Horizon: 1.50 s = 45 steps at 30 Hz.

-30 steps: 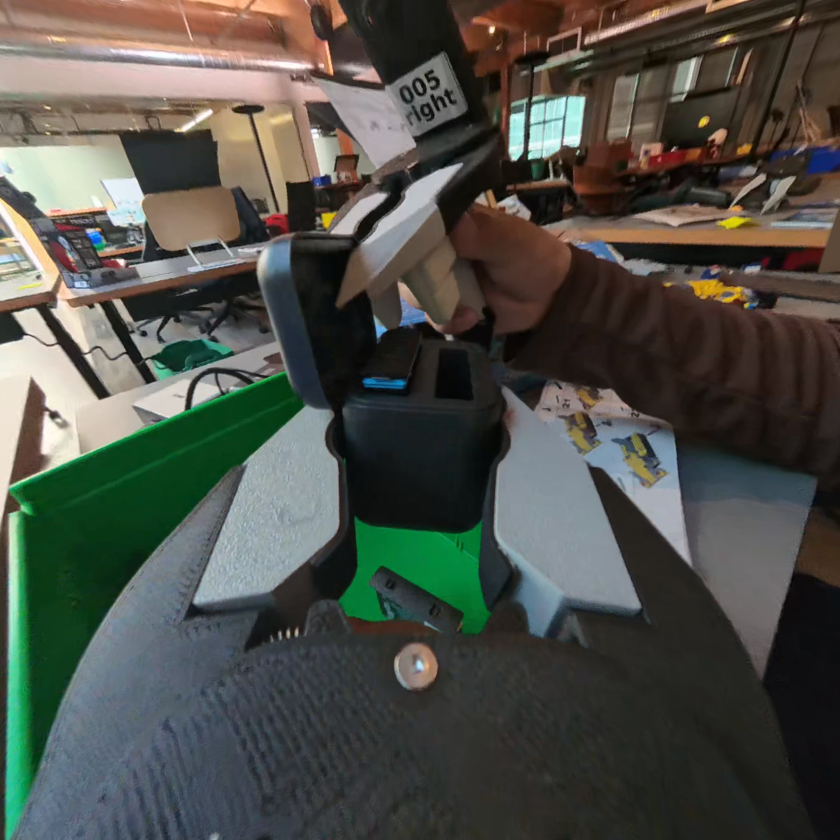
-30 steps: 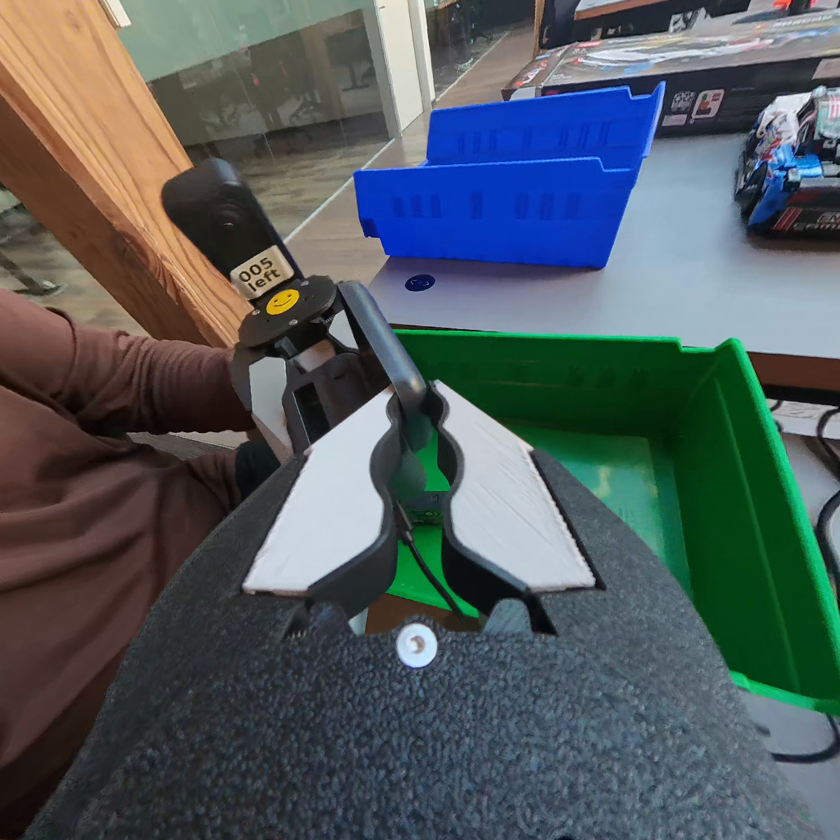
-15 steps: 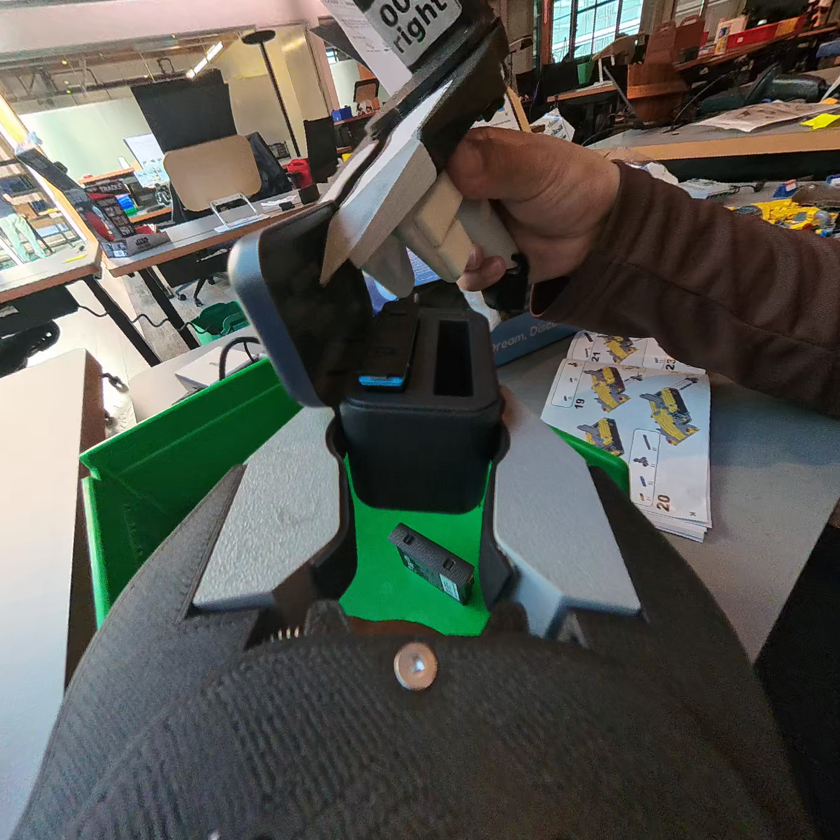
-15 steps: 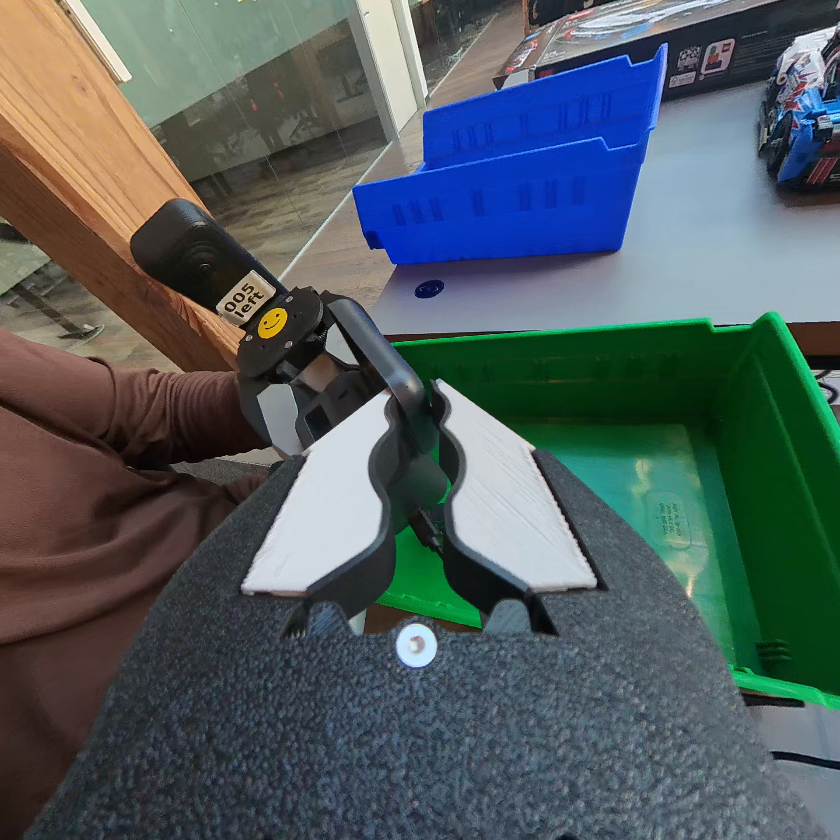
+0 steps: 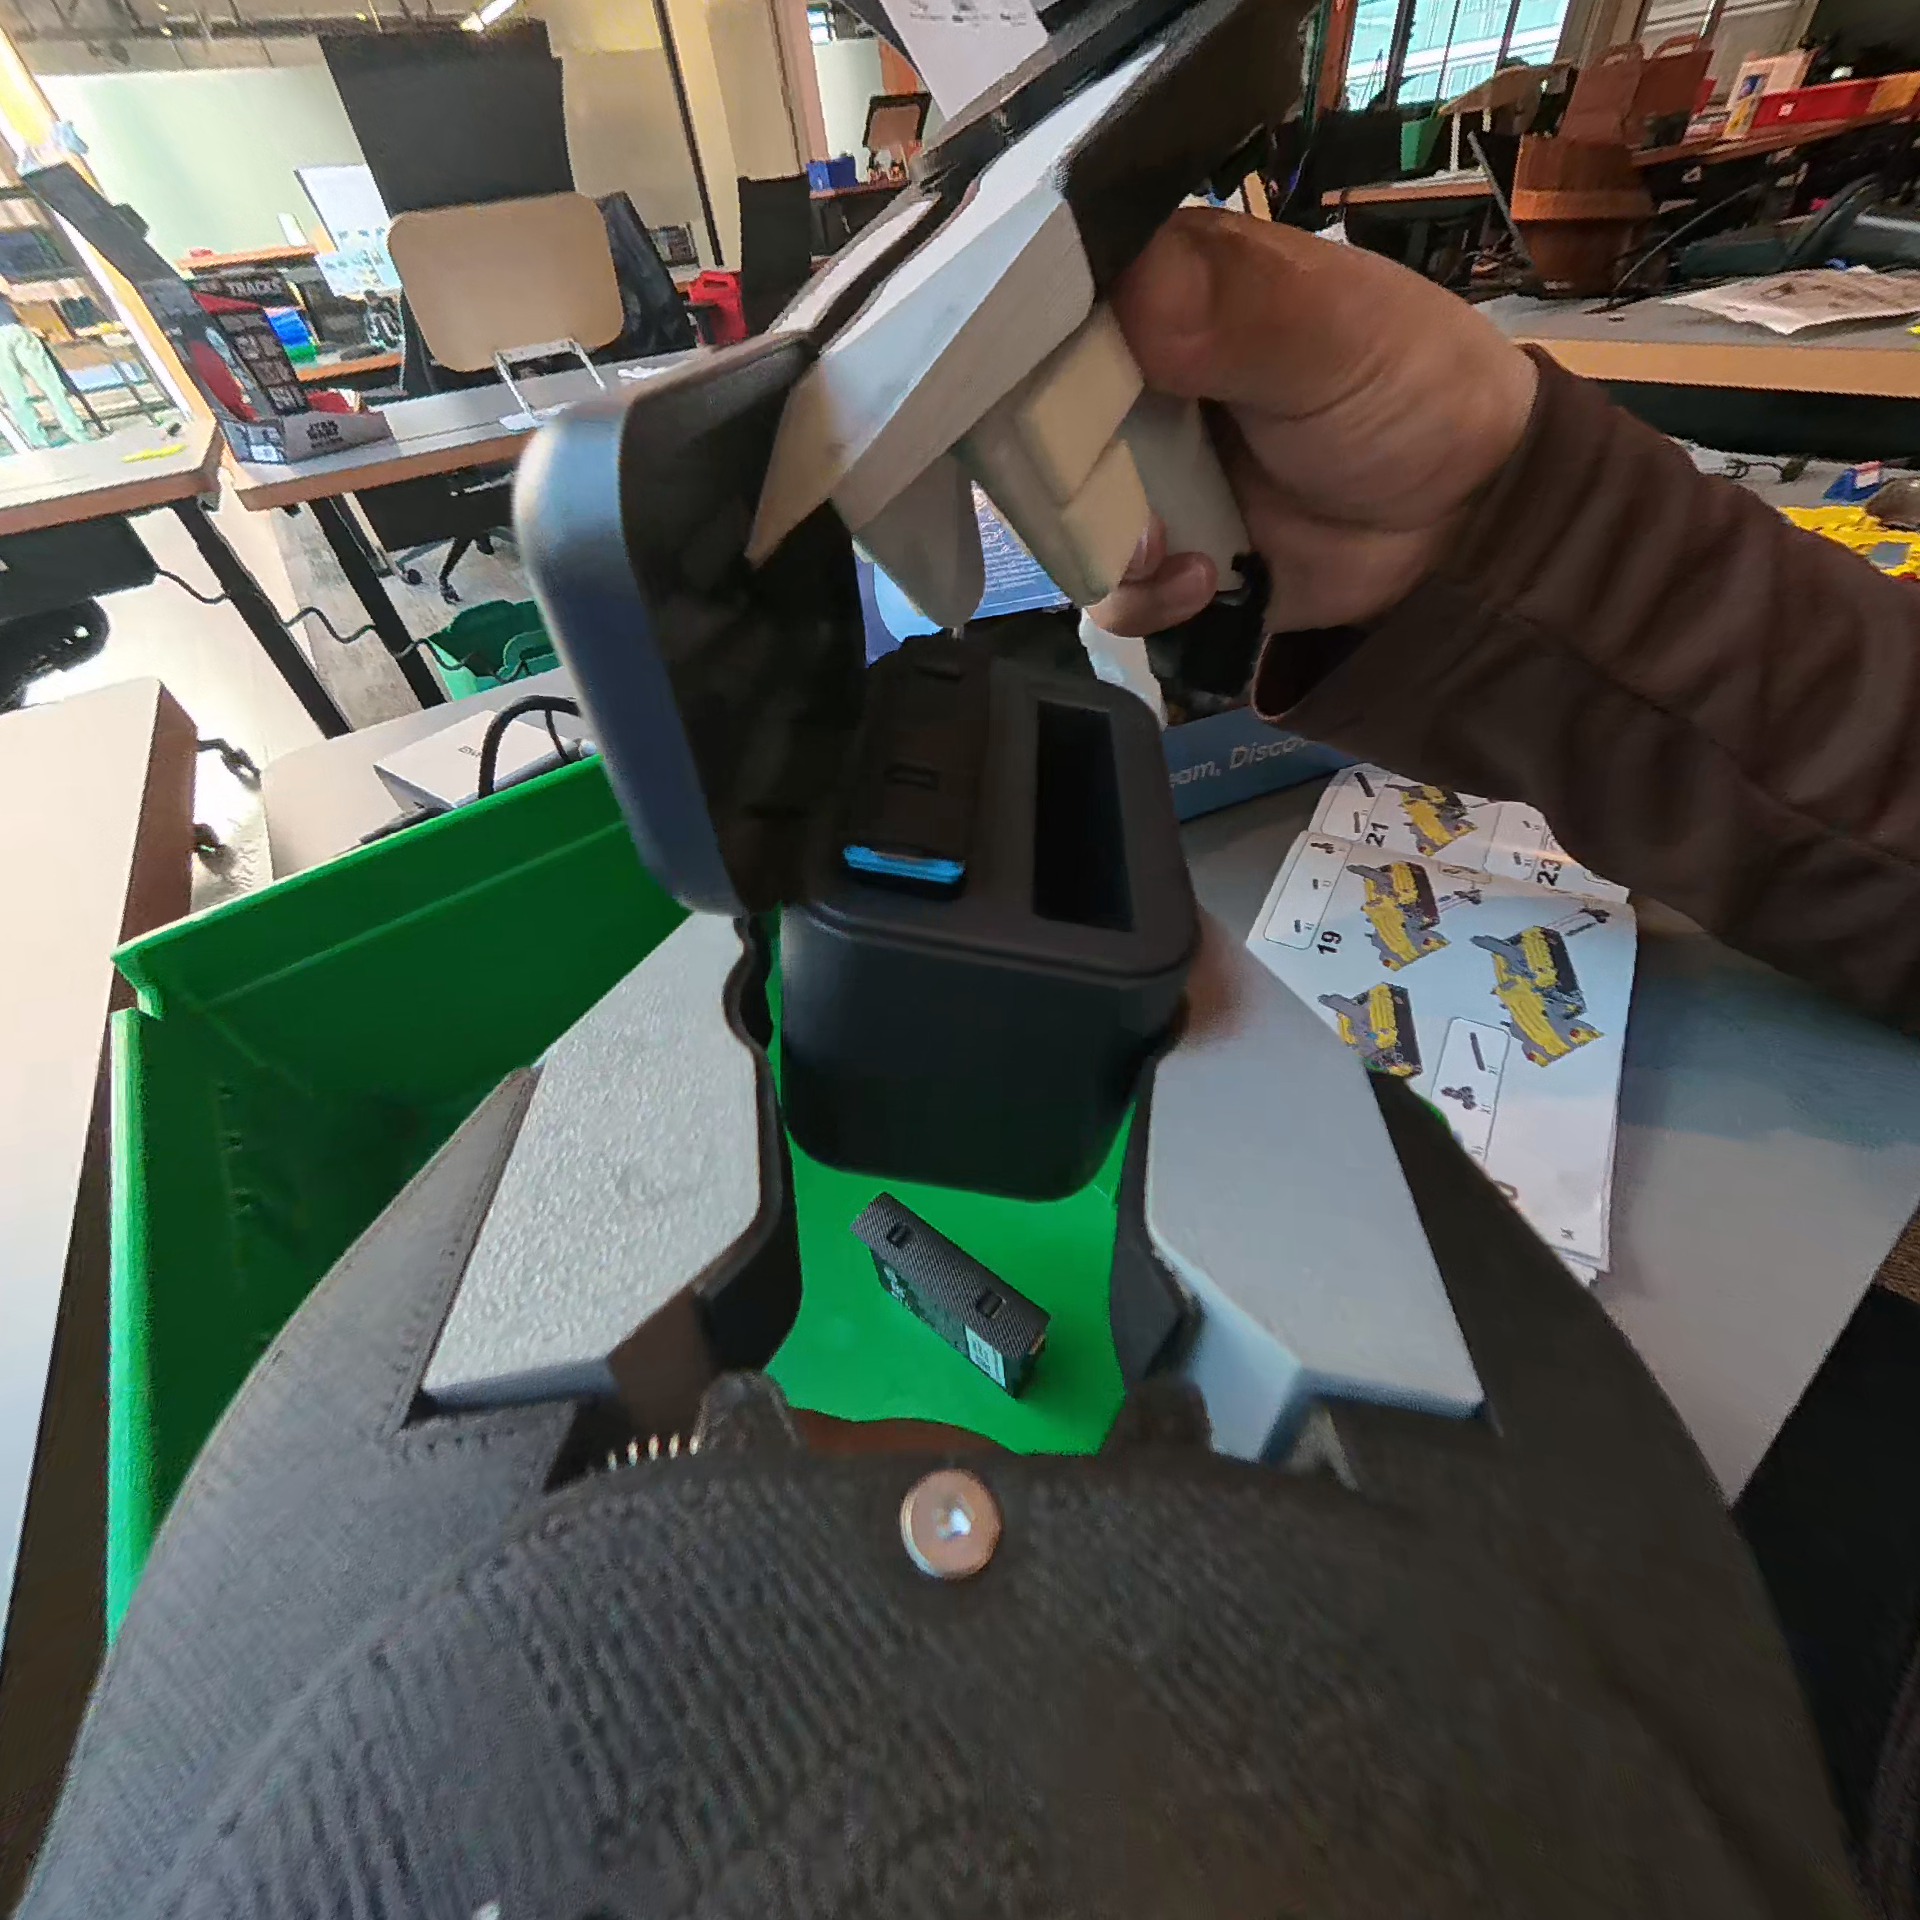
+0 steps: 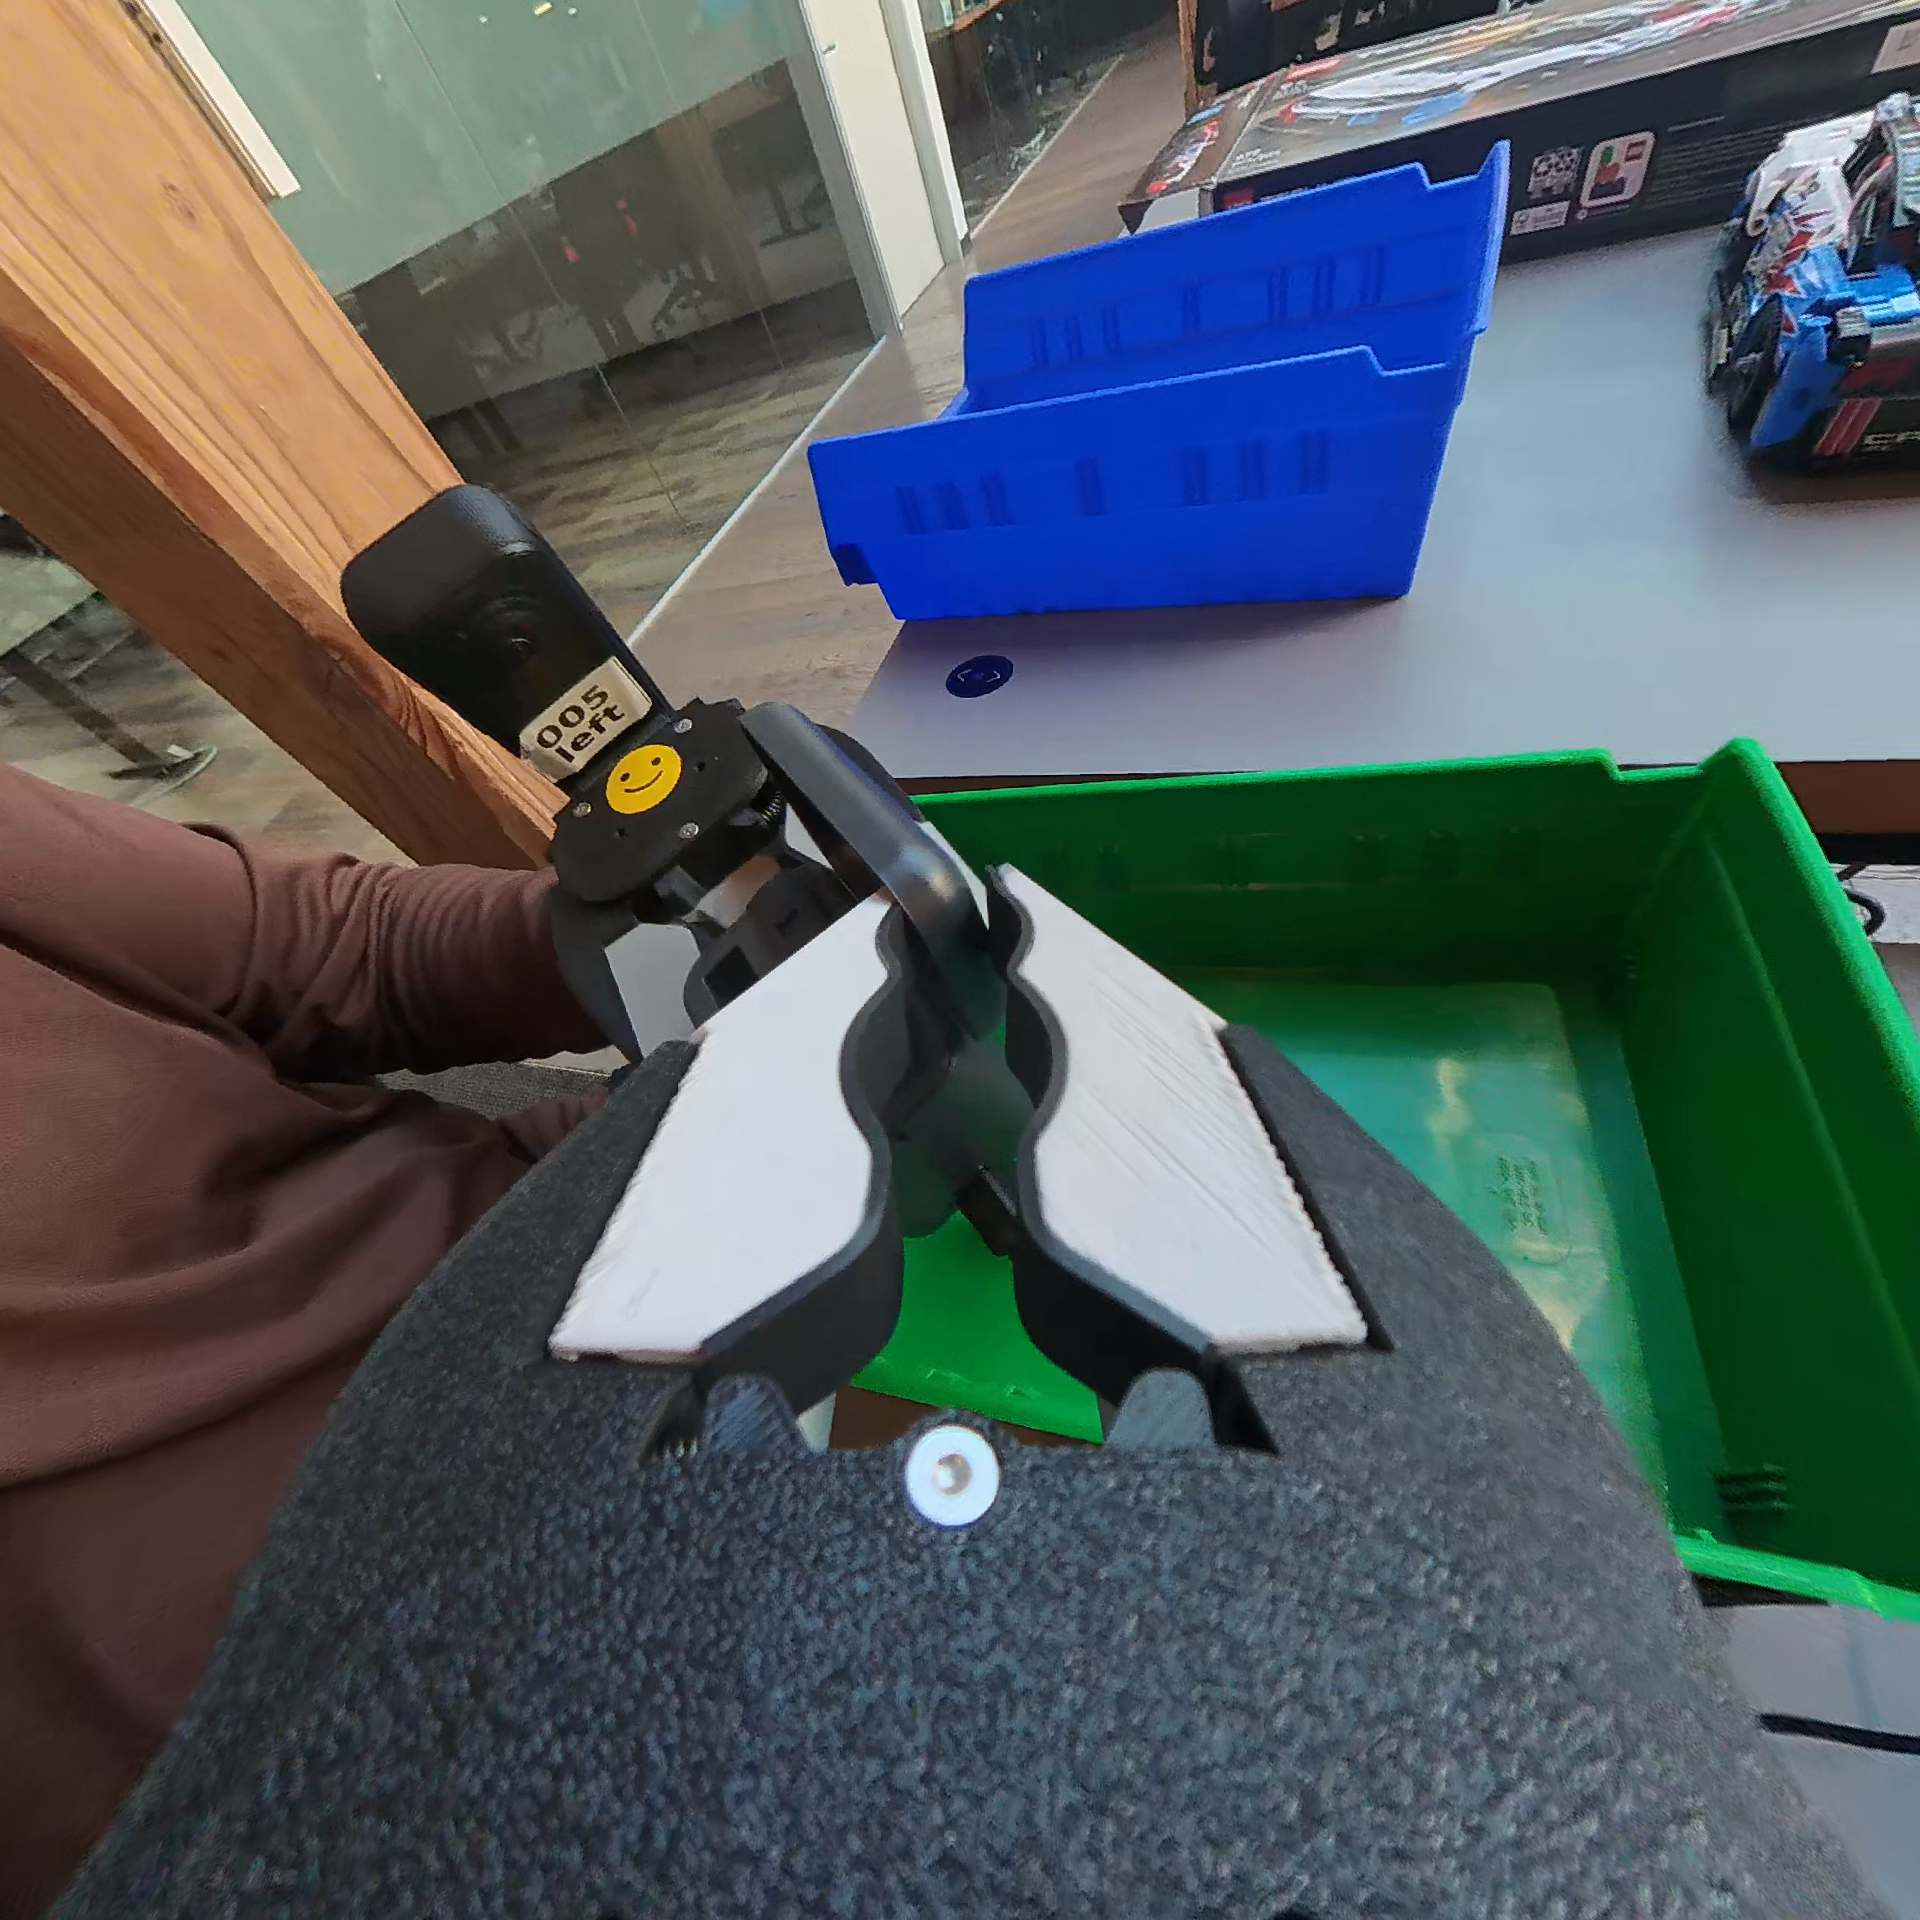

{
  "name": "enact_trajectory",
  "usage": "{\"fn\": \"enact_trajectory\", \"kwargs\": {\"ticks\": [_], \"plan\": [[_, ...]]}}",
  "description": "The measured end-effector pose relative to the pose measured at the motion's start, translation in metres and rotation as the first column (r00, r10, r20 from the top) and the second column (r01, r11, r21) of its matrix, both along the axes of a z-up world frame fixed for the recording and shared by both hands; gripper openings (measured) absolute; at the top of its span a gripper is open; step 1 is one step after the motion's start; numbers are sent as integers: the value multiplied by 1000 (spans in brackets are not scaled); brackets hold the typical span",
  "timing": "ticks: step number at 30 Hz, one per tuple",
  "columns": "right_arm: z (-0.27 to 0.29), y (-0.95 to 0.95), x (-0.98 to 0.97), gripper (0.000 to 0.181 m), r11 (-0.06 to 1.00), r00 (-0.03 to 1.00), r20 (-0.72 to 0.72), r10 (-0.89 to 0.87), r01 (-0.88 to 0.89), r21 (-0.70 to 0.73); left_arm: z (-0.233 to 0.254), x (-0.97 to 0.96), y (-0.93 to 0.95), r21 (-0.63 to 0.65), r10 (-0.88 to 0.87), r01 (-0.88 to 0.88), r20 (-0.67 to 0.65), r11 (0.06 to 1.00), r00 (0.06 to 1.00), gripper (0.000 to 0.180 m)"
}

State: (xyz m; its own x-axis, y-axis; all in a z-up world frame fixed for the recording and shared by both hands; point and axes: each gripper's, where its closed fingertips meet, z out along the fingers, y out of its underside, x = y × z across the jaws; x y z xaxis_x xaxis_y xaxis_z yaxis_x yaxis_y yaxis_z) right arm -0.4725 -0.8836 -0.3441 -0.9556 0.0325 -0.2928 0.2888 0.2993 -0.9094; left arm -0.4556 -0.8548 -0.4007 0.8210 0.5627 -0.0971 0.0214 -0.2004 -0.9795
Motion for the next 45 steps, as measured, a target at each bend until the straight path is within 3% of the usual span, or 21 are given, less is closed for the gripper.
{"fn": "enact_trajectory", "kwargs": {"ticks": [6, 9, 16, 27, 33, 35, 45], "plan": [[1, 0, -1, 10, 1000, 1000, 4, -5, 5, -6, 0, -4, -2, -22, 35, -37, -64, 999, 997, 67], [-1, -1, 0, 10, 1000, 1000, 5, 0, 0, -2, -3, 1, 5, -6, -23, 23, -23, 1000, 999, 68], [4, -3, -1, 11, 999, 999, 42, 3, -1, -43, 6, -3, 5, 14, 21, -20, -114, 1000, 993, 65], [10, -9, -3, 13, 996, 994, 113, 11, -1, -87, 22, -6, 2, 145, 82, -59, -158, 988, 984, 64], [19, -1, -18, 43, 990, 985, 120, -127, 134, -54, 34, -16, -9, 213, 183, -144, -177, 966, 967, 64], [19, 6, -23, 58, 976, 972, 91, -216, 218, -13, 39, -25, -19, 240, 252, -206, -179, 949, 951, 64], [14, -15, -2, 69, 885, 871, -333, -362, 433, 172, 41, -47, -29, 171, 421, -387, -267, 906, 867, 64]]}}
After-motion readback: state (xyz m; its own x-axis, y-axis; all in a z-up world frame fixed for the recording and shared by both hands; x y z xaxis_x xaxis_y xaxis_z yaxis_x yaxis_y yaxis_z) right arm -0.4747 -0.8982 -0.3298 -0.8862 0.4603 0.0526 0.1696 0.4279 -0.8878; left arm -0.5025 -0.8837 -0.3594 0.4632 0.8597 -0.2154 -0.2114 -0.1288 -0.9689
